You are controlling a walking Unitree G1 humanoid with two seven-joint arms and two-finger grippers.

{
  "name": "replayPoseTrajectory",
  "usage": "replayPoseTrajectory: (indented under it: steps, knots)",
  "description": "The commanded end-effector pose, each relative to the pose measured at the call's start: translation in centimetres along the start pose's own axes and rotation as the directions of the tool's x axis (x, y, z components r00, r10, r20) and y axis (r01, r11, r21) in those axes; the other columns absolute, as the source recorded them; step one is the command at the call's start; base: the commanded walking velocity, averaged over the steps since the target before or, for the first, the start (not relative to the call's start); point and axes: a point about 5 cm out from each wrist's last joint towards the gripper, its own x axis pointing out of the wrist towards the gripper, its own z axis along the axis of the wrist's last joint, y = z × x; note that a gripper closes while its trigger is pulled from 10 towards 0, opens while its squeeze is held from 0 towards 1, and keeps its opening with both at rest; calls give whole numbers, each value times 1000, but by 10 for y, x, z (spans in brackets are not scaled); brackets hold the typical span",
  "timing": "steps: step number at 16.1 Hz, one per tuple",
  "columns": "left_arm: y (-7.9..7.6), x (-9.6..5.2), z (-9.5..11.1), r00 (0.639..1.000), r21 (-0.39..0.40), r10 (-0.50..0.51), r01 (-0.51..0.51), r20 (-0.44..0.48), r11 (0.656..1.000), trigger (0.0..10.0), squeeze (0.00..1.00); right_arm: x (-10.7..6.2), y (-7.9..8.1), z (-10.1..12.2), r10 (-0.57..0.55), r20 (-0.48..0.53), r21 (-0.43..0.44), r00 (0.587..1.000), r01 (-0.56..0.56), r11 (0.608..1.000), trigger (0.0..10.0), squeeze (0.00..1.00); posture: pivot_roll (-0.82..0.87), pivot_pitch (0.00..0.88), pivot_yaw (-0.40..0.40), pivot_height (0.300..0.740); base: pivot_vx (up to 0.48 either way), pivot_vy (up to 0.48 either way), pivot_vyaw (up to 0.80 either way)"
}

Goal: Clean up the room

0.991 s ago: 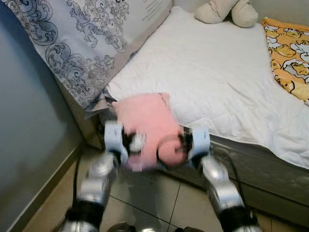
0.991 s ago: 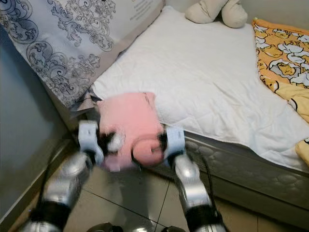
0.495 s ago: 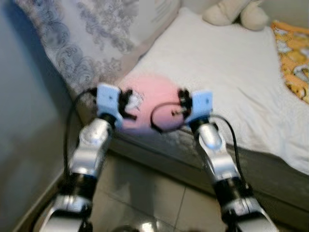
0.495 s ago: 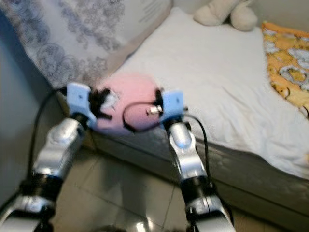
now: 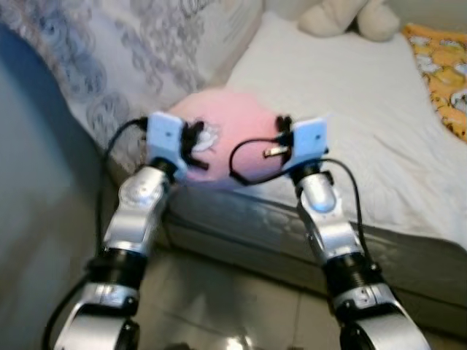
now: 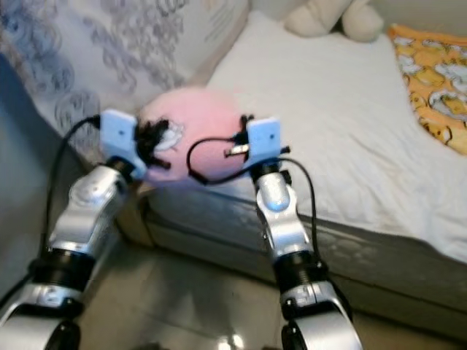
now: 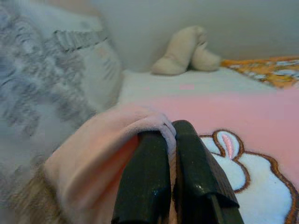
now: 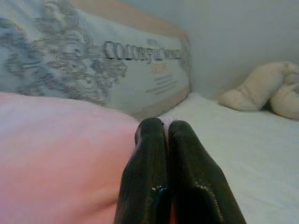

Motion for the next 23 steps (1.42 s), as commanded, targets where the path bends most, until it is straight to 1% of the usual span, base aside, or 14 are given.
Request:
replayPoseTrajectory:
  steps: [1, 2, 3, 4, 5, 7, 10, 12, 13, 14, 15, 17, 23]
  knots:
    - [-3, 5, 7, 1000, 3, -15, 15, 26, 1000, 10000, 0, 0, -31, 4, -129, 18, -21, 991, 130, 991, 9059, 0, -38, 0, 14, 740, 386, 285, -669]
    - [-3, 5, 6, 1000, 3, -15, 15, 23, 1000, 10000, 0, 0, -32, 4, -134, 18, -26, 991, 135, 991, 9098, 0, -38, 0, 14, 740, 398, 266, -669]
    - [-1, 6, 4, 1000, 0, 2, -2, 9, 1000, 10000, 0, -1, -34, 3, -151, 20, -35, 988, 151, 988, 10000, 0, -40, 0, 18, 740, 409, 251, -688]
    - [4, 8, -2, 999, 0, 35, -35, -40, 999, 10000, 0, -1, -37, 2, -176, 23, -49, 984, 177, 983, 10000, 0, -41, 0, 19, 740, 0, 0, 0]
    - [5, 8, -4, 998, -13, 44, -44, -46, 999, 10000, 0, -2, -37, 1, -176, 24, -58, 984, 177, 982, 10000, 0, -42, 0, 21, 740, 0, 0, 0]
    - [5, 9, -5, 997, -9, 49, -50, -51, 999, 10000, 0, -2, -37, 0, -175, 22, -60, 984, 177, 982, 10000, 0, -42, 0, 20, 740, 0, 0, 0]
    - [1, 10, -6, 998, -22, 37, -38, -48, 999, 10000, 0, -4, -34, -4, -173, 17, -67, 985, 174, 983, 10000, 0, -43, 0, 20, 740, 0, 0, 0]
    - [-2, 11, -2, 999, -31, 29, -30, -16, 999, 10000, 0, -5, -34, -4, -171, 20, -71, 985, 172, 982, 10000, 0, -43, 0, 20, 740, 394, 0, 0]
    - [-2, 11, -1, 999, -14, 31, -31, -8, 999, 10000, 0, -4, -35, -2, -178, 30, -75, 984, 180, 981, 10000, 0, -43, 0, 20, 740, 465, 0, 0]
    - [-3, 11, 0, 1000, 2, 30, -30, 0, 1000, 10000, 0, -4, -38, 1, -189, 47, -79, 981, 192, 978, 10000, 0, -43, 0, 20, 740, 465, 0, 0]
    - [-5, 12, 2, 1000, -5, 28, -28, 11, 1000, 10000, 0, -2, -46, 8, -226, 83, -86, 971, 233, 969, 10000, 0, -41, 0, 16, 740, 469, 0, 0]
    - [-7, 14, 5, 1000, -8, 22, -22, 22, 1000, 10000, 0, 3, -55, 13, -252, 101, -91, 962, 261, 961, 10000, 0, -42, 0, 17, 740, 469, 0, 0]
    - [-6, 18, 10, 999, -18, 20, -19, 31, 1000, 10000, 0, 10, -62, 20, -272, 119, -91, 955, 283, 955, 10000, 0, -39, 0, 22, 740, 465, 0, 0]
